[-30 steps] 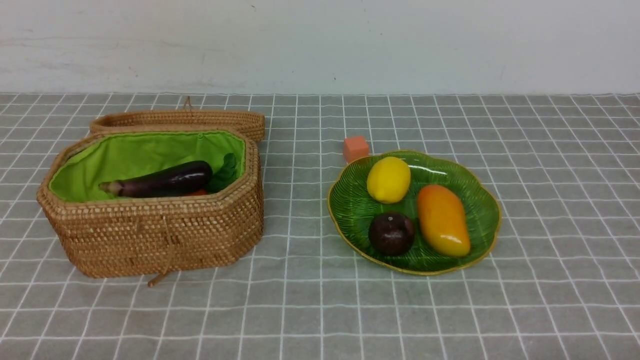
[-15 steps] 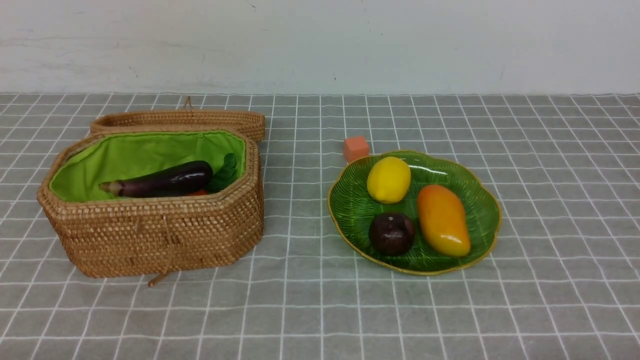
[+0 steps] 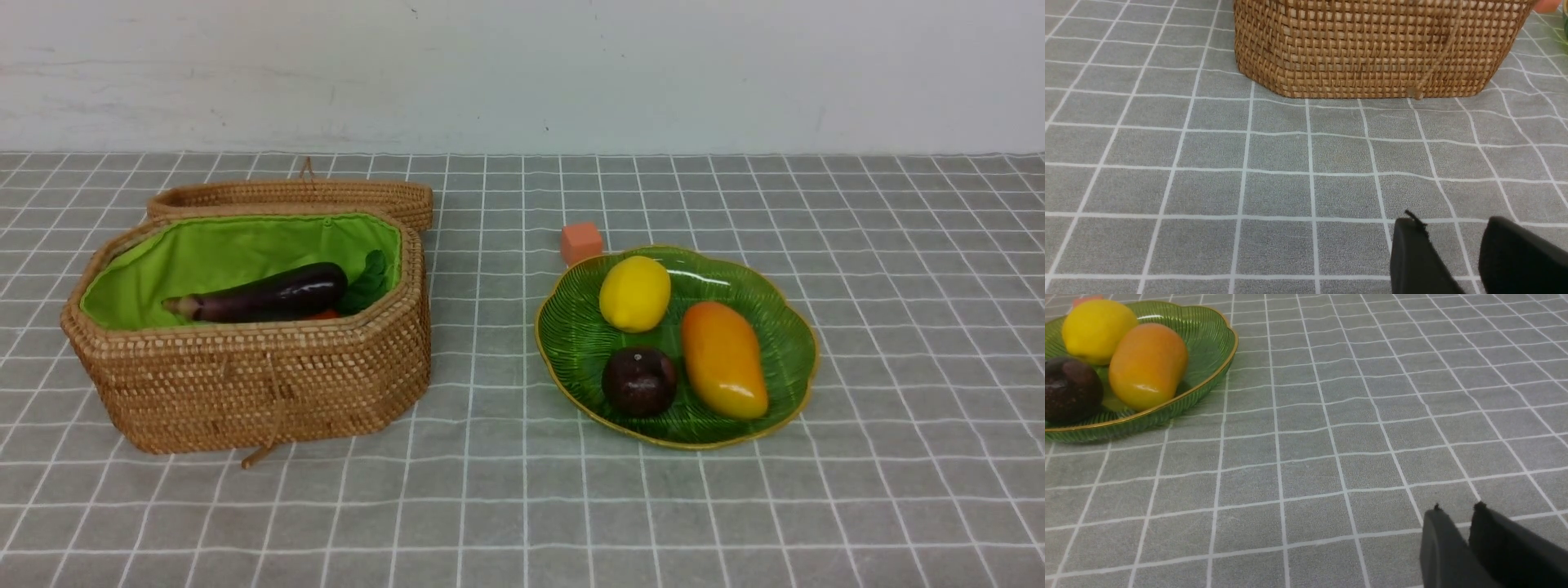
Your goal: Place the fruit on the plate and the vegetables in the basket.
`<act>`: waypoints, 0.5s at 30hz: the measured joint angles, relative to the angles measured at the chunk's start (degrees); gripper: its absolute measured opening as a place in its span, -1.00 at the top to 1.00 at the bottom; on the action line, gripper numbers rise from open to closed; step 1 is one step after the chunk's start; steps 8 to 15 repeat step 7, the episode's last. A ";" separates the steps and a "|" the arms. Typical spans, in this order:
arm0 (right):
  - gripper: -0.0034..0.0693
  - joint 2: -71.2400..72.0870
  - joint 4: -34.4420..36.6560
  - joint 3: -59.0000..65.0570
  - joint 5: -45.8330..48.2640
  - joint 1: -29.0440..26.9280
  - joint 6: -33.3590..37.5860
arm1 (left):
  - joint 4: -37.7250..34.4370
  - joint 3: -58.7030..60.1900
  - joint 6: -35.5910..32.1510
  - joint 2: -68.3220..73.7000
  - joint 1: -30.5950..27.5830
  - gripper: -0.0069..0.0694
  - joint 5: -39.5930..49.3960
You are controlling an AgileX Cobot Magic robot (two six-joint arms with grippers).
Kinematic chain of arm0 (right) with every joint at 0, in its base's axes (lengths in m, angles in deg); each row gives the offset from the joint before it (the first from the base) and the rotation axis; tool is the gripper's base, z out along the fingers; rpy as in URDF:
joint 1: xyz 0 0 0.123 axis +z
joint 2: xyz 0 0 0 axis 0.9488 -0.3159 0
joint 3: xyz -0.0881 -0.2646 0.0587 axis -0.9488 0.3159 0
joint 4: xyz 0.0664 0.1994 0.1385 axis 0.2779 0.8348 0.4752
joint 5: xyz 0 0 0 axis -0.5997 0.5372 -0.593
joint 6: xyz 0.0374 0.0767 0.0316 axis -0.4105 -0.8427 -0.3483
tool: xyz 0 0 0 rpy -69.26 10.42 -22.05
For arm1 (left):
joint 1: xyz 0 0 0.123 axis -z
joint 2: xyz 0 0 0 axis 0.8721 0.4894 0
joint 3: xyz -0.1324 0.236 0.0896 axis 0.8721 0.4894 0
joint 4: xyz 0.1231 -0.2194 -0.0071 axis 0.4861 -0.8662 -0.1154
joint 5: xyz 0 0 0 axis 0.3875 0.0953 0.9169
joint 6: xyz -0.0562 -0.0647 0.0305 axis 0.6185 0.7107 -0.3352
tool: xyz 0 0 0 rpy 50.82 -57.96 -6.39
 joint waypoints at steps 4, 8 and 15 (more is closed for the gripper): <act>0.57 0.00 0.00 0.00 0.00 0.00 0.00 | 0.00 0.00 0.00 0.00 0.00 0.19 0.00; 0.57 0.00 0.00 0.00 0.00 0.00 0.00 | 0.00 0.00 0.00 0.00 0.00 0.19 0.00; 0.57 0.00 0.00 0.00 0.00 0.00 0.00 | 0.00 0.00 0.00 0.00 0.00 0.19 0.00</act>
